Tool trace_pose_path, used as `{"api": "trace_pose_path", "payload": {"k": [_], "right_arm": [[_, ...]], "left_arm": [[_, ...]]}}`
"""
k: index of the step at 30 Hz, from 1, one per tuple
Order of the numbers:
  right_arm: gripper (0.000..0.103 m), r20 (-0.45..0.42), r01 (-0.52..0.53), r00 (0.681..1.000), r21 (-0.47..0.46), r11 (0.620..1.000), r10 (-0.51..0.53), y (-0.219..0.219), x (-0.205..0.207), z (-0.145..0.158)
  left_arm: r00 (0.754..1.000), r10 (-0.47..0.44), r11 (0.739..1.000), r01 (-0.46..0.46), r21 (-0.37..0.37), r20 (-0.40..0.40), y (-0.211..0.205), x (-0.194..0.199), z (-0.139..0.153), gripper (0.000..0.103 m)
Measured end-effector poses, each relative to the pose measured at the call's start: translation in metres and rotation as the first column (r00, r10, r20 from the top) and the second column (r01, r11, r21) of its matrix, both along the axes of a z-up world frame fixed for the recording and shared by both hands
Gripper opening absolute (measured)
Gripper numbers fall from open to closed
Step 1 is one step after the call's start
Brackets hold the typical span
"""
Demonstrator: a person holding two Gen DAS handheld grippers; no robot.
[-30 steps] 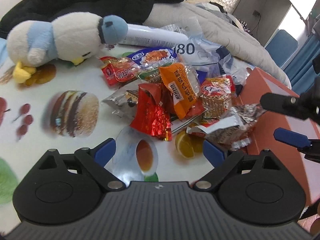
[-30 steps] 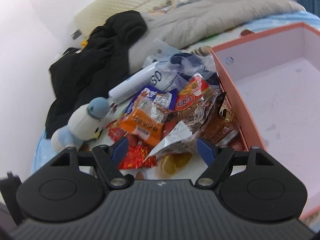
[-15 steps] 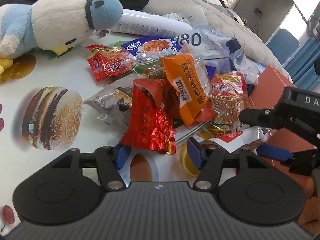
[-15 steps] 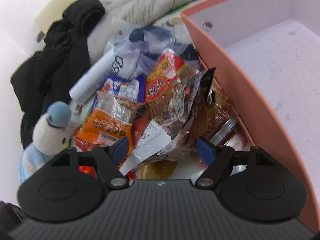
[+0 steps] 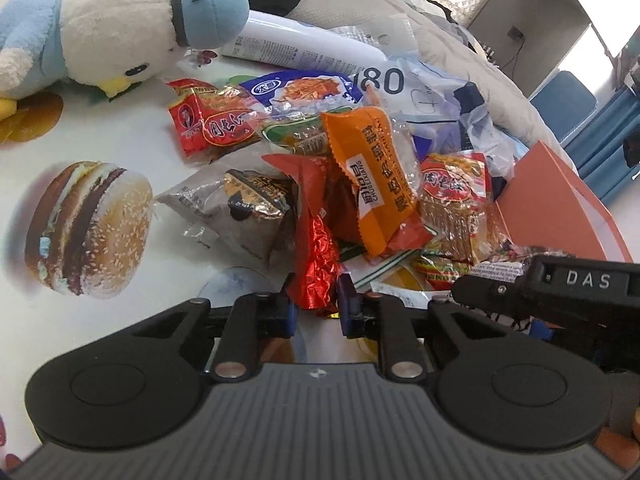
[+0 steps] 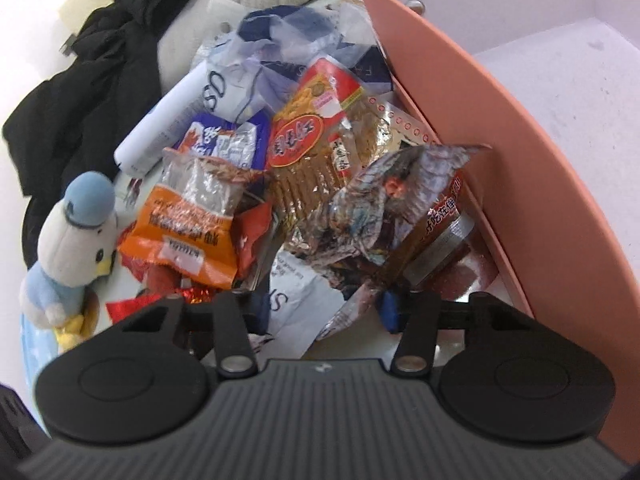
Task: Organize snacks
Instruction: 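Lift both held snacks and carry them over the pink box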
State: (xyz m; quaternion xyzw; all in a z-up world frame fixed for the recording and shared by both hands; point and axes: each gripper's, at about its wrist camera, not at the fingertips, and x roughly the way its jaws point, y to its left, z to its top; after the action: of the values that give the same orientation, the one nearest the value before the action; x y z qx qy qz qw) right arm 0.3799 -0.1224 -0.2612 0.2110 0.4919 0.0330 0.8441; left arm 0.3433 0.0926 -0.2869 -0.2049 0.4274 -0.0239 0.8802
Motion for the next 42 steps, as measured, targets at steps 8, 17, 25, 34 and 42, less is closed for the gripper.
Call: {"api": "trace_pose_path", "payload": {"k": [8,17,25,34,42], "right_arm": [[0.043,0.027,-0.107,0.994,-0.031,0.994,0.108,0.008,-0.03,0.016],[0.041,0.032,-0.26,0.963,-0.121,0.958,0.266,0.016,-0.087,0.032],[0.041,0.1,-0.314,0.938,-0.157,0.936,0.331,0.009,-0.145,0.061],[0.041,0.179,-0.326,0.917,-0.176,0.929,0.355,-0.011,-0.207,0.092],[0.041,0.251,-0.317,0.897,-0.207,0.925,0.364,-0.027,-0.248,0.122]], "left_arm": [[1.0,0.003,1.0,-0.002,-0.01,0.021,0.002,-0.037,0.021,0.022],[1.0,0.009,1.0,-0.009,-0.021,0.027,-0.004,-0.104,0.051,0.022],[0.998,0.032,0.999,-0.032,0.009,0.051,-0.016,-0.167,0.089,0.022],[0.995,0.03,0.999,-0.033,0.032,0.094,-0.031,-0.231,0.131,0.022],[0.991,-0.01,0.999,0.004,0.049,0.131,-0.052,-0.268,0.162,0.022]]}}
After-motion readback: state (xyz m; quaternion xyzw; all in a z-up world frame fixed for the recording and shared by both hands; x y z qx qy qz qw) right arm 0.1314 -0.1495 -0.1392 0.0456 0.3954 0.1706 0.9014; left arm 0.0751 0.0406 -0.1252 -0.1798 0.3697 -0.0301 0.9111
